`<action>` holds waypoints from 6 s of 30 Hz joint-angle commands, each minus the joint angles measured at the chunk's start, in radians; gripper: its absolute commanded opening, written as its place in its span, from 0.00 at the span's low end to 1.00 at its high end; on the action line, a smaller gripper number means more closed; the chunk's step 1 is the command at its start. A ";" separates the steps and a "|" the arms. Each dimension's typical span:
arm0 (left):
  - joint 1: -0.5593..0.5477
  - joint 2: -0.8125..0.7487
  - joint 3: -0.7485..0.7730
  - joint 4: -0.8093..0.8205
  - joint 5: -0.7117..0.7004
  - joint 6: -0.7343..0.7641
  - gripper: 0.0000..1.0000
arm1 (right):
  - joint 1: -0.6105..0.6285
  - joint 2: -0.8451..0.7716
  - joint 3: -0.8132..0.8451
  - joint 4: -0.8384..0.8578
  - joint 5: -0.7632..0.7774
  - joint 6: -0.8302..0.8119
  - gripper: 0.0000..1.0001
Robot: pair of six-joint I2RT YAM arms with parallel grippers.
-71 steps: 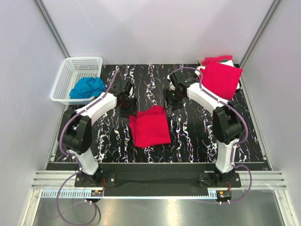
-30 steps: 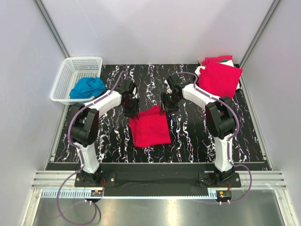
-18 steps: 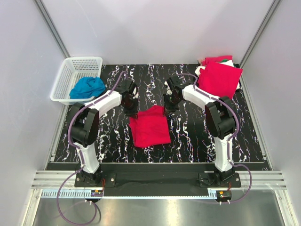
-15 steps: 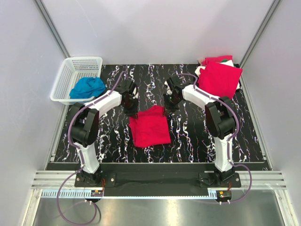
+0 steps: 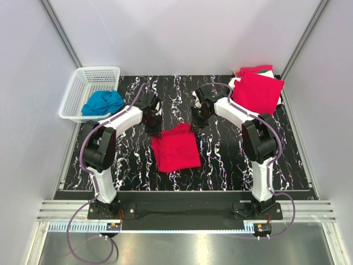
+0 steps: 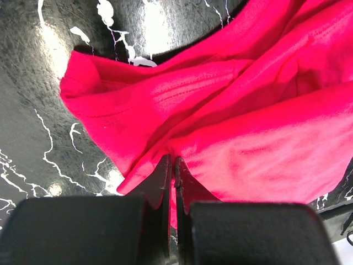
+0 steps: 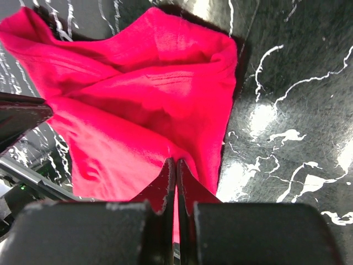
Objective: Fold and stack the t-shirts
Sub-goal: Fold the tshirt
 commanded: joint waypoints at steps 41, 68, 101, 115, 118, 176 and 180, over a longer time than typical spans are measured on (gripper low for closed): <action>0.017 -0.041 0.151 -0.042 -0.173 -0.020 0.00 | 0.006 0.152 0.302 -0.019 -0.073 -0.090 0.00; 0.040 -0.006 0.239 -0.083 -0.309 -0.013 0.42 | -0.018 0.097 0.307 -0.058 0.246 -0.111 0.28; 0.009 0.011 0.060 0.112 0.019 -0.068 0.00 | -0.006 0.078 0.140 0.111 -0.037 0.040 0.00; 0.034 0.040 0.024 0.121 -0.049 -0.044 0.00 | 0.012 0.172 0.125 0.140 -0.057 0.054 0.00; 0.044 0.043 0.018 0.124 -0.061 -0.036 0.00 | 0.012 0.190 0.108 0.146 -0.040 0.053 0.00; -0.138 0.054 0.105 0.079 0.243 -0.057 0.17 | 0.124 -0.393 -0.533 0.381 -0.076 0.321 0.17; -0.138 0.112 0.164 0.078 0.254 -0.050 0.17 | 0.124 -0.351 -0.544 0.402 -0.080 0.321 0.17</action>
